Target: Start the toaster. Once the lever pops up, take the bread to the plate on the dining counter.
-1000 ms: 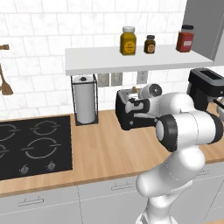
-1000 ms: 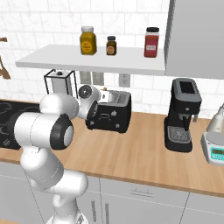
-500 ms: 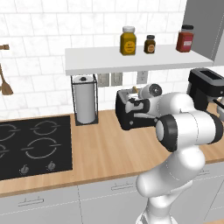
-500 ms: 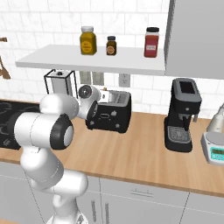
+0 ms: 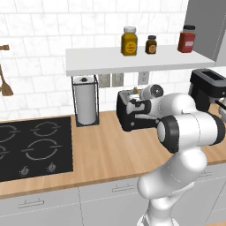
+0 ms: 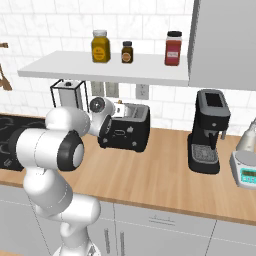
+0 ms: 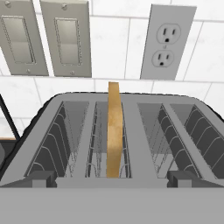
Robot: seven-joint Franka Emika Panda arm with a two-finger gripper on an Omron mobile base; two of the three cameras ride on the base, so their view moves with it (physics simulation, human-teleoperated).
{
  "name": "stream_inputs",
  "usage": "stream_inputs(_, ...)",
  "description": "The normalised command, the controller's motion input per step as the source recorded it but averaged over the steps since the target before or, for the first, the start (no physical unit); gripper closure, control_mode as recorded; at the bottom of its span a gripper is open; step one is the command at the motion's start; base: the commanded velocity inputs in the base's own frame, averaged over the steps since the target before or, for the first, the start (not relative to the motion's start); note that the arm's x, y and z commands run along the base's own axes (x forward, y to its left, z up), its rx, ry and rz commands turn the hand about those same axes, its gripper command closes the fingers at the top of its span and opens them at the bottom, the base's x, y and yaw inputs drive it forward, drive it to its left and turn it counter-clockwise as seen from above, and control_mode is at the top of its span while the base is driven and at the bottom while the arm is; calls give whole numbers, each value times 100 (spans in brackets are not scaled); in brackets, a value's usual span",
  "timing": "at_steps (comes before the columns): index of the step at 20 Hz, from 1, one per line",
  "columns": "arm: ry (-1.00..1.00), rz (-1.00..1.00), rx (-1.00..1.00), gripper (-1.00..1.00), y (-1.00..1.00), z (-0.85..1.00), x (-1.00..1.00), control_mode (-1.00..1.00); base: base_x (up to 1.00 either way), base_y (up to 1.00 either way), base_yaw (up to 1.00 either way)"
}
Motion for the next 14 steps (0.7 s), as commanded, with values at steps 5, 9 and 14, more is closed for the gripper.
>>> stream_inputs(5,0,0,0,-100,0,0,0,-100,0,0,0)
stream_inputs(9,0,0,0,-100,0,0,0,-100,0,0,0)
stream_inputs(14,0,0,0,-100,0,0,12,-100,0,0,0)
